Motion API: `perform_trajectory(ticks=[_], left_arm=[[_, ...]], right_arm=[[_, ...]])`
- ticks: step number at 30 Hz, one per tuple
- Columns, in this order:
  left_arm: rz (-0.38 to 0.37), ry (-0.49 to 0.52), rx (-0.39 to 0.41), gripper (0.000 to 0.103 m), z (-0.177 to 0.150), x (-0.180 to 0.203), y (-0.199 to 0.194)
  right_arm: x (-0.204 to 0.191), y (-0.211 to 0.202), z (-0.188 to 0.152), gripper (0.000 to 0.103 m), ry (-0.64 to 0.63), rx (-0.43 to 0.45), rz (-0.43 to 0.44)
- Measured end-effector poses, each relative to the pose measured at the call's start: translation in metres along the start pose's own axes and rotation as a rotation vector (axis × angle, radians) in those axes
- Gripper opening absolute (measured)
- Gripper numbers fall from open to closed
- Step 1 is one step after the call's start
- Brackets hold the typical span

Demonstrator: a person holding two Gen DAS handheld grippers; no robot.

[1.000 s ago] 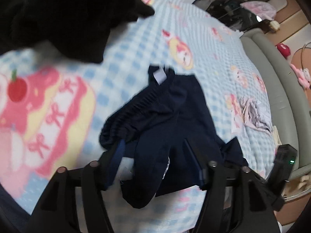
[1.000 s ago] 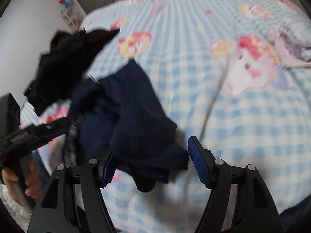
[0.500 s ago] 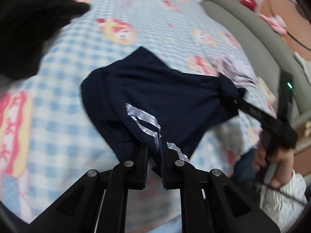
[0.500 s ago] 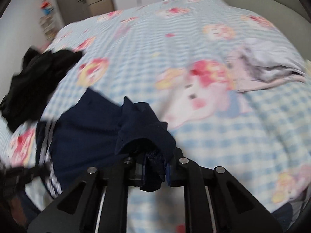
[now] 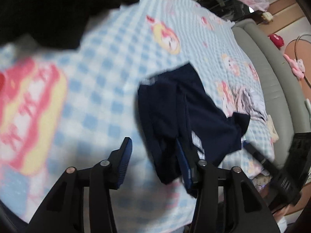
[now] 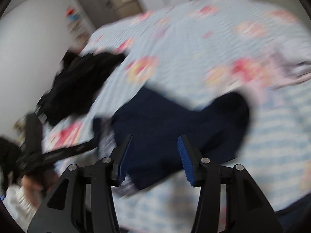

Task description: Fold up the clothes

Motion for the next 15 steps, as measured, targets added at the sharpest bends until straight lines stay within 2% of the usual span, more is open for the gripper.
perform_trajectory(ticks=[3, 7, 8, 9, 11, 12, 15], left_arm=[[0.006, 0.037, -0.022, 0.052, -0.01, 0.006, 0.011], [-0.023, 0.039, -0.024, 0.05, -0.009, 0.012, 0.013], [-0.026, 0.047, -0.02, 0.05, -0.009, 0.014, 0.012], [-0.029, 0.056, -0.019, 0.048, -0.008, 0.017, 0.014], [-0.037, 0.082, -0.018, 0.042, -0.008, 0.024, 0.016], [-0.038, 0.103, -0.018, 0.038, -0.009, 0.029, 0.018], [-0.038, 0.168, -0.028, 0.033, -0.013, 0.046, 0.022]], right_arm=[[-0.018, 0.029, -0.023, 0.063, -0.023, -0.054, 0.058], [-0.026, 0.057, -0.04, 0.063, -0.089, -0.123, -0.012], [-0.027, 0.06, -0.043, 0.054, -0.123, -0.129, -0.043], [-0.026, 0.06, -0.045, 0.038, -0.155, -0.124, -0.085], [-0.022, 0.057, -0.046, 0.017, -0.197, -0.104, -0.163], [-0.015, 0.053, -0.045, 0.011, -0.184, -0.093, -0.178], [0.006, 0.038, -0.039, 0.009, -0.131, -0.051, -0.24]])
Point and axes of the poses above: each gripper's, at about its wrist camera, not at the fingertips, and y roughly the way its jaws point, x to its right, z to its top, the point moved 5 cm from there along y, roughly the way its jaws point
